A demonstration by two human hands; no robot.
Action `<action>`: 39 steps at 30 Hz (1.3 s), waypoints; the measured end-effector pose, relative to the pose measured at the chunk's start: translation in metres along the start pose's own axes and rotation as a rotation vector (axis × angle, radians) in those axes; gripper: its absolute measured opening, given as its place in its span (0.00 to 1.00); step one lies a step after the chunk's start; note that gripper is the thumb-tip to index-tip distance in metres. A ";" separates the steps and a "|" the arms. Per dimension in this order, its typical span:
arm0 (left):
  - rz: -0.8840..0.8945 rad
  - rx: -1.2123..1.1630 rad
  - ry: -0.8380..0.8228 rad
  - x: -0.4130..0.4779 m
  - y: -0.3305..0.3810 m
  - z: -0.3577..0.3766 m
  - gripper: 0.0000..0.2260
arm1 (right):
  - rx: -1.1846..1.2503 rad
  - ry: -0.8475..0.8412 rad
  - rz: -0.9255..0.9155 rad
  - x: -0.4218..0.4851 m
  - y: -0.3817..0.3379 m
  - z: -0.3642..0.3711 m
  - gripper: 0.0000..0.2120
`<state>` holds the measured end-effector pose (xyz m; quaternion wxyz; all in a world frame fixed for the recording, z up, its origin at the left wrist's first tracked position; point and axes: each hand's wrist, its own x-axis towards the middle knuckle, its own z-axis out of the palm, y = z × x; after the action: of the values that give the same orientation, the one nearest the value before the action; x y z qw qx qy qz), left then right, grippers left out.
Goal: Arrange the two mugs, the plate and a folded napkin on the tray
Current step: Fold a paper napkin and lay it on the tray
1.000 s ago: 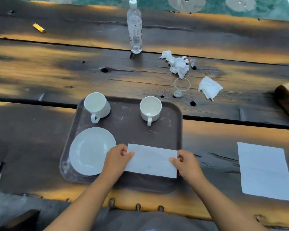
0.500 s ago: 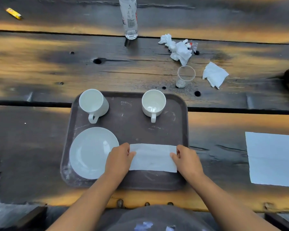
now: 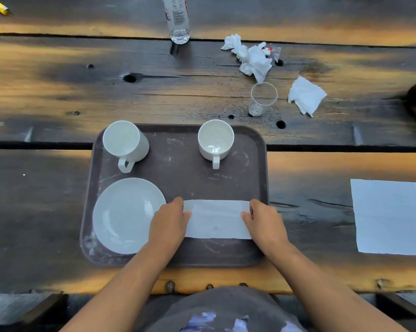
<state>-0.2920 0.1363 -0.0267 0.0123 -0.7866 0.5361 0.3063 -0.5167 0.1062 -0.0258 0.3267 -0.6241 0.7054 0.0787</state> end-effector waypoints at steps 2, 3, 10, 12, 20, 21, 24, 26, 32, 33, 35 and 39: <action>0.004 0.013 0.004 0.000 0.001 0.000 0.11 | 0.000 0.003 0.001 0.000 0.000 0.000 0.12; 0.004 0.022 0.006 0.000 0.001 0.000 0.11 | -0.003 0.005 0.000 0.000 0.001 0.000 0.12; 0.022 0.063 0.007 -0.002 0.002 0.000 0.12 | -0.014 0.006 0.009 0.000 0.000 0.000 0.11; 0.022 0.079 0.003 -0.003 0.003 -0.001 0.13 | -0.016 0.013 0.009 -0.001 0.000 -0.001 0.11; 0.041 0.093 0.024 -0.009 0.003 -0.008 0.15 | 0.022 0.036 0.004 -0.011 0.005 -0.009 0.08; 0.051 0.106 0.029 -0.011 0.001 -0.009 0.14 | 0.032 0.043 0.004 -0.013 0.006 -0.011 0.07; 0.092 0.131 0.021 -0.014 -0.002 -0.012 0.09 | 0.051 0.066 -0.016 -0.018 0.011 -0.016 0.04; 0.138 0.078 -0.009 -0.018 -0.003 -0.010 0.06 | 0.078 0.061 -0.053 -0.021 0.013 -0.017 0.02; 0.234 -0.154 -0.048 -0.031 -0.003 -0.001 0.10 | 0.346 -0.059 -0.098 -0.032 0.001 -0.002 0.08; 0.244 -0.157 -0.060 -0.032 -0.004 0.001 0.11 | 0.354 -0.066 -0.101 -0.032 0.000 0.002 0.08; 0.245 -0.152 -0.091 -0.032 -0.005 0.003 0.12 | 0.350 -0.079 -0.099 -0.031 -0.002 0.008 0.10; 0.239 -0.154 -0.127 -0.030 -0.007 0.003 0.12 | 0.342 -0.094 -0.058 -0.029 -0.002 0.008 0.13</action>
<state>-0.2945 0.1652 -0.0166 -0.0509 -0.6950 0.5987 0.3949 -0.5118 0.1338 -0.0157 0.4628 -0.5751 0.6743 -0.0227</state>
